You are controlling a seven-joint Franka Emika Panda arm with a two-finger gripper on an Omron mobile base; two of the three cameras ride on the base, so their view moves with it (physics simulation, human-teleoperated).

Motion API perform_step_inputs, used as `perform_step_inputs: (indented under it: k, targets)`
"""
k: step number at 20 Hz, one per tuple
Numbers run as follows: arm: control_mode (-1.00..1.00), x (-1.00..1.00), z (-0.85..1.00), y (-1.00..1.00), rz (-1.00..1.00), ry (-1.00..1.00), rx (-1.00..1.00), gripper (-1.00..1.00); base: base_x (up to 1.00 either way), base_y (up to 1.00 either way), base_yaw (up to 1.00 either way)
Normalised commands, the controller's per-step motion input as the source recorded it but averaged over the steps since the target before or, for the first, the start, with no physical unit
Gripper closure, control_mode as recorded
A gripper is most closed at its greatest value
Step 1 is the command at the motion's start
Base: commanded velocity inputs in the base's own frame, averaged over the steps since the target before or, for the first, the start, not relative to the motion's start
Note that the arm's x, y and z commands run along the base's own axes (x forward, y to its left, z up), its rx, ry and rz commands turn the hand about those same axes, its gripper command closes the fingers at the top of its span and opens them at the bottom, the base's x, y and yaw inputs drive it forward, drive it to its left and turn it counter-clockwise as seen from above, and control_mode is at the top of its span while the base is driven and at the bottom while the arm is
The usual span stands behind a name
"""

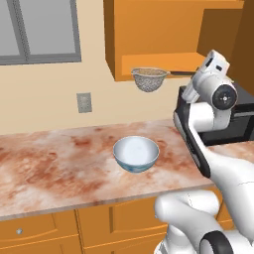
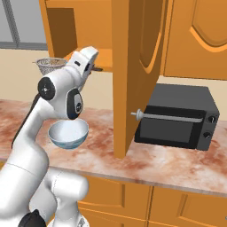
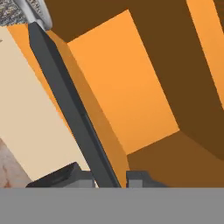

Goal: Open the cabinet and setup a tea strainer by placing it in the bowl upright.

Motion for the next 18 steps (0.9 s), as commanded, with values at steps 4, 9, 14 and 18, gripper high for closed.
perform_step_inputs:
  k: [4,9,14,18]
  targets:
    - [-1.00,0.00,-0.61,0.00,0.08,0.00,-0.18,1.00,0.00,0.00,0.00]
    - [-1.00,0.00,-0.59,0.00,0.10,0.00,-0.15,1.00,0.00,0.00,0.00]
    - [-1.00,-0.18,-0.26,0.00,0.12,0.00,-0.11,1.00,0.00,0.00,0.00]
    - [-1.00,-0.07,-0.37,0.04,0.17,0.00,-0.06,1.00,0.00,0.00,0.00]
